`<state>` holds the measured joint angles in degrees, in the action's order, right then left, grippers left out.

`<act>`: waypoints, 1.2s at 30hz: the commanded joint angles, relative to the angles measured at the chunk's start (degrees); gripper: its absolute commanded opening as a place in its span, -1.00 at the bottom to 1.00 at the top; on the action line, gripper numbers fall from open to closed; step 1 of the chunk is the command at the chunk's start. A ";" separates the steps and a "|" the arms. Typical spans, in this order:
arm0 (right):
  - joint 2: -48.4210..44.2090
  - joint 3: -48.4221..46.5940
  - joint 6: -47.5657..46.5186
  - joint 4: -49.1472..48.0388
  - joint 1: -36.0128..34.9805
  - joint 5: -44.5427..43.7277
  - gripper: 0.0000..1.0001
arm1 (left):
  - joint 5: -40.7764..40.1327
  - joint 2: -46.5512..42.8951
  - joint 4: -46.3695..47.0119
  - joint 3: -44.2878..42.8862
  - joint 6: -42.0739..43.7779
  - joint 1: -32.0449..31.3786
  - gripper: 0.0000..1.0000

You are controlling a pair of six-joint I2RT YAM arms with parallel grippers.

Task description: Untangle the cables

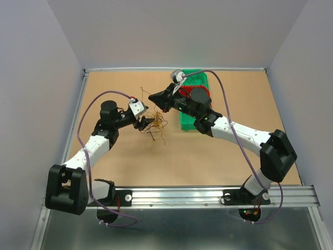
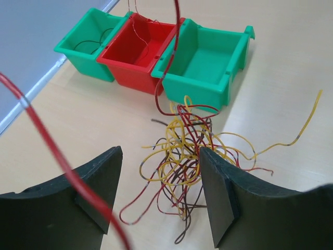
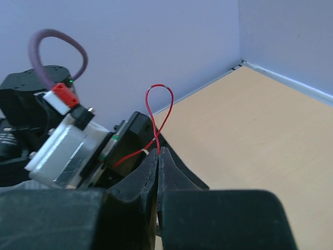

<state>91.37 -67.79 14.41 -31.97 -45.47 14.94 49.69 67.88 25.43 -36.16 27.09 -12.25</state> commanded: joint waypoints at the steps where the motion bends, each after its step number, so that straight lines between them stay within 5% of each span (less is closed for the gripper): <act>1: -1.81 -5.15 5.62 -5.38 -0.32 5.18 -0.99 | 0.49 1.99 4.19 -3.74 -2.83 -0.93 0.44; 9: -1.20 -9.29 8.87 -5.92 -0.32 4.84 -0.99 | -5.56 7.44 -2.48 -8.04 0.76 -8.22 0.29; 14: -3.91 -9.04 7.56 -6.09 -0.32 1.59 -0.99 | -12.24 12.45 -4.42 -11.02 0.24 -9.63 -0.22; 18: -9.18 -2.73 2.92 -8.54 -0.41 -4.99 -0.99 | -16.02 17.02 -8.02 -14.45 0.86 -9.63 -0.94; 30: -27.02 11.45 -11.76 -10.13 -0.23 -25.83 -0.99 | -29.39 21.33 -10.14 -18.41 -3.80 -3.93 -0.97; 36: -26.78 12.07 -16.87 -11.80 1.52 -37.78 -0.99 | -33.43 23.79 -9.96 -20.17 -8.37 1.96 -0.97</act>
<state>63.99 -56.18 2.79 -39.75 -45.08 -13.21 19.99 90.89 15.27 -53.19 22.35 -13.17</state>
